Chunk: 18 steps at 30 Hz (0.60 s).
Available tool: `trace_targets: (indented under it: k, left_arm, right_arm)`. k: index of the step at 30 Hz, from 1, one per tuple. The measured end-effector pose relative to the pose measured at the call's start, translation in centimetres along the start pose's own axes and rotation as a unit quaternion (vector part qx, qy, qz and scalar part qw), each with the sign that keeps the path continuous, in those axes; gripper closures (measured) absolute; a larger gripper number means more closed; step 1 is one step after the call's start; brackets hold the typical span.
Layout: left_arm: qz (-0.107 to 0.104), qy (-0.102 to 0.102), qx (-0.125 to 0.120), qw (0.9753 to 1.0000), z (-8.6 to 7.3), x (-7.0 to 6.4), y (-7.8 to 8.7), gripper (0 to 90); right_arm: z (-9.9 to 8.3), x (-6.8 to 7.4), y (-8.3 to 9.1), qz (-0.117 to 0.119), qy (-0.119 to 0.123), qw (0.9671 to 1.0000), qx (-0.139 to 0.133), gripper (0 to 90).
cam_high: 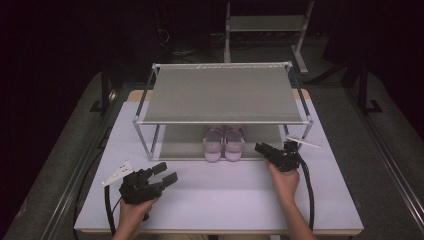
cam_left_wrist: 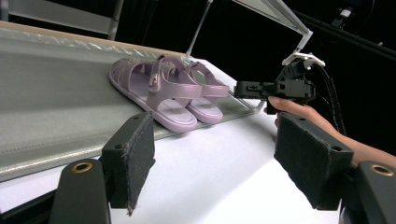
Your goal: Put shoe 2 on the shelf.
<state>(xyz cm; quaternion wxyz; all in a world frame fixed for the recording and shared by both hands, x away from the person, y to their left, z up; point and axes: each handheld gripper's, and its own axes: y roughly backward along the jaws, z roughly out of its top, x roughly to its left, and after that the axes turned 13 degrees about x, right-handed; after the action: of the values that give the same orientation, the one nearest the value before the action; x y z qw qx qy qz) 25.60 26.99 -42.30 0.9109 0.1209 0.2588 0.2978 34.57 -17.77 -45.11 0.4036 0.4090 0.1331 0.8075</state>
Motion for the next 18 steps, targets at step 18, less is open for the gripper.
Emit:
trace_targets:
  k: [18]
  left_arm:
    - [0.000, 0.002, -0.003, 1.0000, 0.0, 0.0, 0.1, 28.4]
  right_arm:
    - [-0.2, 0.8, 1.1, 0.011, 0.021, 0.9996, 0.019, 59.3]
